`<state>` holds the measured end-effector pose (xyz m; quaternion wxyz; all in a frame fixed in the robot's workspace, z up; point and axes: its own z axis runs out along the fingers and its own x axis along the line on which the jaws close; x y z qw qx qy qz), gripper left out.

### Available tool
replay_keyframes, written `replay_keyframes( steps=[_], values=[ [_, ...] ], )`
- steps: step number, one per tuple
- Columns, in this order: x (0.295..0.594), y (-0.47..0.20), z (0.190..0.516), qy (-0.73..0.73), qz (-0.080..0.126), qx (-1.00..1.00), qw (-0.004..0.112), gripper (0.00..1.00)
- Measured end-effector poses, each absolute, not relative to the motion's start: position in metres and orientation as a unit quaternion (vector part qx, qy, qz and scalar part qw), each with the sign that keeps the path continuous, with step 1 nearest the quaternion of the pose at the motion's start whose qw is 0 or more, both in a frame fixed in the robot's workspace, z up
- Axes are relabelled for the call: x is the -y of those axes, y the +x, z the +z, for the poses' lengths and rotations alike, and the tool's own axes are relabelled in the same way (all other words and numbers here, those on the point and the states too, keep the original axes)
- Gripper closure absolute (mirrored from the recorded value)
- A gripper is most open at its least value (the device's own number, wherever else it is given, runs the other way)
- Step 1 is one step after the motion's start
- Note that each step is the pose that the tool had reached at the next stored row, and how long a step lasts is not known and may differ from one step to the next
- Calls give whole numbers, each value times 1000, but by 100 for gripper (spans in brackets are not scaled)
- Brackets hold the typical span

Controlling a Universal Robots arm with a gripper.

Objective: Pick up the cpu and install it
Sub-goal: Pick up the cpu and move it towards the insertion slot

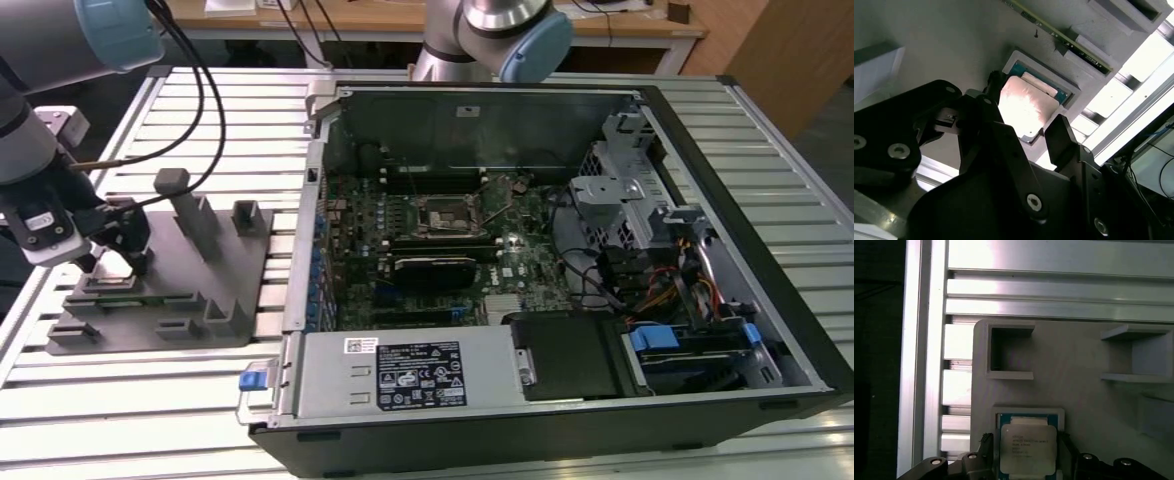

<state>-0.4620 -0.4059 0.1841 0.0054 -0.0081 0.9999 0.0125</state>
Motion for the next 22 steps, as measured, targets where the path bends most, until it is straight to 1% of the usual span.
replay_keyframes(
  steps=[9,10,11,14,22],
  values=[
    [406,-462,186,-8,12,-1000,5,38],
    [406,-462,186,-8,12,-1000,5,40],
    [406,-462,186,-8,12,-1000,5,46],
    [406,-462,187,-8,12,-1000,5,47],
    [406,-462,216,-8,12,-1000,5,47]
  ],
)
